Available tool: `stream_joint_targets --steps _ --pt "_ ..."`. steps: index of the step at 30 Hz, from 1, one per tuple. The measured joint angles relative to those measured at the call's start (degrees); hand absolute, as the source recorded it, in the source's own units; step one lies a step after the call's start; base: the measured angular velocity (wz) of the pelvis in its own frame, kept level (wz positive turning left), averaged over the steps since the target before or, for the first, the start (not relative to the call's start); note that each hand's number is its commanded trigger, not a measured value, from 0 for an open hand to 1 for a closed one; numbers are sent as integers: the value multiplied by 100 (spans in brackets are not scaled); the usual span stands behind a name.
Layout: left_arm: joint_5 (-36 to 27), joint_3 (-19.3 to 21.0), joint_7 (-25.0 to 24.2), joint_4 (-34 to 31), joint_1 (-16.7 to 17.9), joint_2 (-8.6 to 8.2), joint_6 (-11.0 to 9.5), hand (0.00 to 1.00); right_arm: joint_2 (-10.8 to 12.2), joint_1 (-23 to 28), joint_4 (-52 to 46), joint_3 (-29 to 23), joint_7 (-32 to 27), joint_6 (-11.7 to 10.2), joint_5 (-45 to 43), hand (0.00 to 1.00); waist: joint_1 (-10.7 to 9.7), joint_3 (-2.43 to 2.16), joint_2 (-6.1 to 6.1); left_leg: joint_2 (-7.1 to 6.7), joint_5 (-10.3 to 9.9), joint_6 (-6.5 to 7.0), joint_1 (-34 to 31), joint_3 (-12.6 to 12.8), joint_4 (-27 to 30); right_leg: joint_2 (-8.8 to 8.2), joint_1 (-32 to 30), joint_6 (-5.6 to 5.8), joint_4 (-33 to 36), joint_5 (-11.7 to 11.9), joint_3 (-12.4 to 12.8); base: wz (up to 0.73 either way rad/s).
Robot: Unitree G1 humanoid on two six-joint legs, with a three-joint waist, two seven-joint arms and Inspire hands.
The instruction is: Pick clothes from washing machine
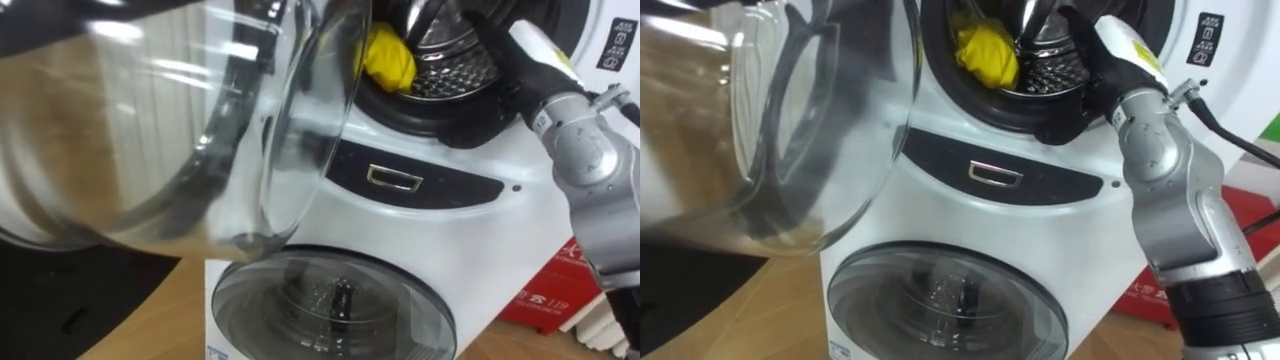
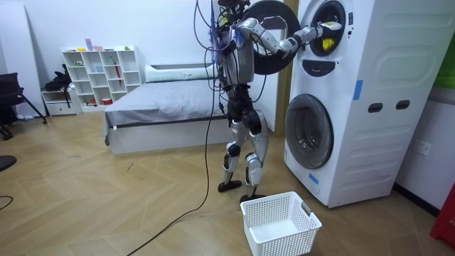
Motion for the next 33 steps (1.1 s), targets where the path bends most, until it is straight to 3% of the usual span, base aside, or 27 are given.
stream_joint_targets --steps 4,10,14,21,23,33 --pt "-7 -111 6 81 -149 6 -46 0 0 -65 -59 91 273 117 -190 0 27 -13 -18 2 6 -7 12 12 -15 12 -4 -53 1 32 15 0" --pt "-126 -221 -7 106 -313 4 -97 0 67 -101 -132 431 813 170 -383 0 423 -38 -57 15 21 -12 17 -65 -73 18 1 -75 2 5 -40 7" --pt "-343 -214 -6 267 -342 20 -93 0 96 -149 -222 456 987 172 -376 0 530 -23 -76 17 23 -3 12 -121 -115 7 29 -57 -64 -15 -87 7" --pt "-343 -221 -16 292 -374 32 -143 0 103 -154 -216 450 1013 169 -371 0 503 23 -93 22 21 -2 14 -125 -144 10 32 -53 -75 -18 -72 0" --pt "-343 -222 -16 292 -373 32 -143 0 103 -212 -218 450 1049 170 -372 0 501 55 -67 22 20 -3 12 -126 -147 13 28 -53 -74 -19 -71 0" --pt "-504 -224 13 283 -378 36 -143 0 103 -236 -273 450 1134 175 -354 0 469 41 -86 24 20 -3 11 -123 -162 20 12 -55 -73 -25 -90 0"
